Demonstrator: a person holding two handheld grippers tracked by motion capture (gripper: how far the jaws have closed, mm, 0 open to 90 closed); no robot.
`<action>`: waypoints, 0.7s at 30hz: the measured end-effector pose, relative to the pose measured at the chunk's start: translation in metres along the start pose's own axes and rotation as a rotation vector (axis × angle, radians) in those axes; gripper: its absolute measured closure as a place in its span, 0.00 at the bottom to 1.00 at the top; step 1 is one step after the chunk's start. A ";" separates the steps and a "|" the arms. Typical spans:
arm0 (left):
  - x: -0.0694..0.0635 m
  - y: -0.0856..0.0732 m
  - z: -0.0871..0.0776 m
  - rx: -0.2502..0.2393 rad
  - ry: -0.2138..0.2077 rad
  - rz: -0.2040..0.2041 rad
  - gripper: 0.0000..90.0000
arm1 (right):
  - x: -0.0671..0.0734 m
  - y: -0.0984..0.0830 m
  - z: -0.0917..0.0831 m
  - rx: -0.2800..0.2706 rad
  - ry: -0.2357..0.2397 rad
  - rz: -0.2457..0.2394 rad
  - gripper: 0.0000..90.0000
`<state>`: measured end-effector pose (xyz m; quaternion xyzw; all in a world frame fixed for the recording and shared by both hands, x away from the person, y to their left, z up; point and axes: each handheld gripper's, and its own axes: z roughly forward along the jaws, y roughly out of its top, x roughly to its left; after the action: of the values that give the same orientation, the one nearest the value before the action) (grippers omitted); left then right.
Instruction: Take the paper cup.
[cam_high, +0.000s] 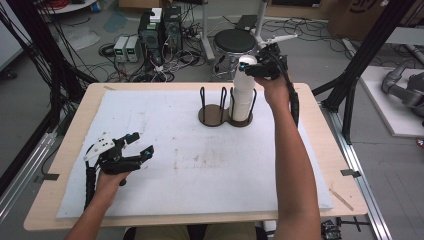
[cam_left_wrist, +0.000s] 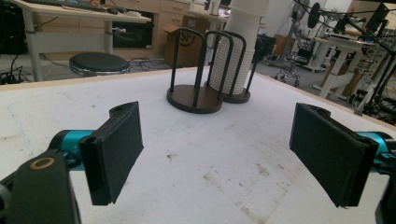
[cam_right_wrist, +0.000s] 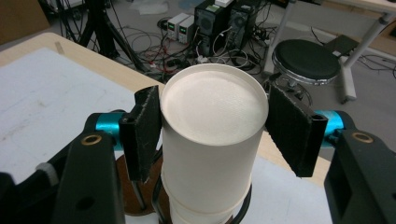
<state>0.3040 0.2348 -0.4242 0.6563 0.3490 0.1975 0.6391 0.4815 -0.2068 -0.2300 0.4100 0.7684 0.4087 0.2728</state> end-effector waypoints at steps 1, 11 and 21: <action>0.000 0.000 0.000 -0.001 0.000 -0.001 0.19 | 0.000 0.002 -0.004 -0.011 0.003 -0.002 0.42; -0.002 0.000 -0.001 -0.004 -0.013 0.003 0.19 | 0.006 0.012 -0.047 -0.101 0.070 -0.031 0.42; -0.006 0.000 0.002 0.001 -0.036 0.010 0.19 | 0.023 -0.004 -0.078 -0.128 0.186 -0.082 0.42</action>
<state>0.3017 0.2293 -0.4239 0.6619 0.3345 0.1885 0.6439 0.4097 -0.2204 -0.1954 0.3201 0.7790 0.4817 0.2423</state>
